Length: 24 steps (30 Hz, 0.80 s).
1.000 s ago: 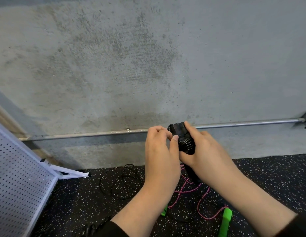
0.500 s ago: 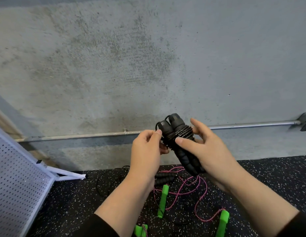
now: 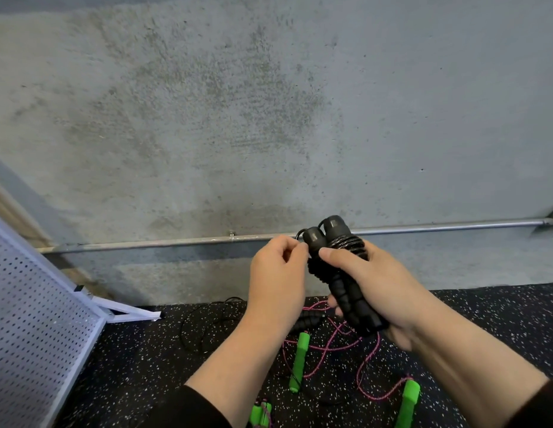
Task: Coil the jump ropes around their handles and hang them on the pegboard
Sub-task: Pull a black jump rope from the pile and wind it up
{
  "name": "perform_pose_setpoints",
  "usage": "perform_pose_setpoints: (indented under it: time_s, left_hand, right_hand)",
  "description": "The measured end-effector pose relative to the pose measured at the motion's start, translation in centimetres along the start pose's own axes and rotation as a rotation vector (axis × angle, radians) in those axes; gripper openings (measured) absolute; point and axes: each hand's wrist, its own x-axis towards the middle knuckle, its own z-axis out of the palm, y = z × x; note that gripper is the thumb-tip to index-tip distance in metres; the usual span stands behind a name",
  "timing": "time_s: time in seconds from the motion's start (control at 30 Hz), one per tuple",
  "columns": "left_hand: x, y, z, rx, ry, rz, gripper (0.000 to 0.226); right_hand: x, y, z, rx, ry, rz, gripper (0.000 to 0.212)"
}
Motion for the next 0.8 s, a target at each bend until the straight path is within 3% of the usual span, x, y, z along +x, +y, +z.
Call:
perform_pose_setpoints:
  time_s: [0.23, 0.43, 0.57, 0.8]
  left_hand:
    - [-0.8, 0.3, -0.5, 0.259, 0.029, 0.309, 0.02]
    - [-0.6, 1.5, -0.7, -0.118, -0.075, 0.159, 0.018]
    - [-0.8, 1.2, -0.4, -0.188, -0.065, 0.126, 0.007]
    - [-0.2, 1.3, -0.9, -0.354, -0.065, -0.042, 0.015]
  right_hand:
    - [-0.5, -0.4, -0.2, 0.045, 0.016, -0.066, 0.031]
    - [-1.2, -1.1, -0.4, 0.25, -0.104, -0.053, 0.047]
    - [-1.2, -0.9, -0.4, 0.288, -0.122, -0.026, 0.047]
    - [-0.9, -0.8, -0.3, 0.269, -0.137, 0.02, 0.059]
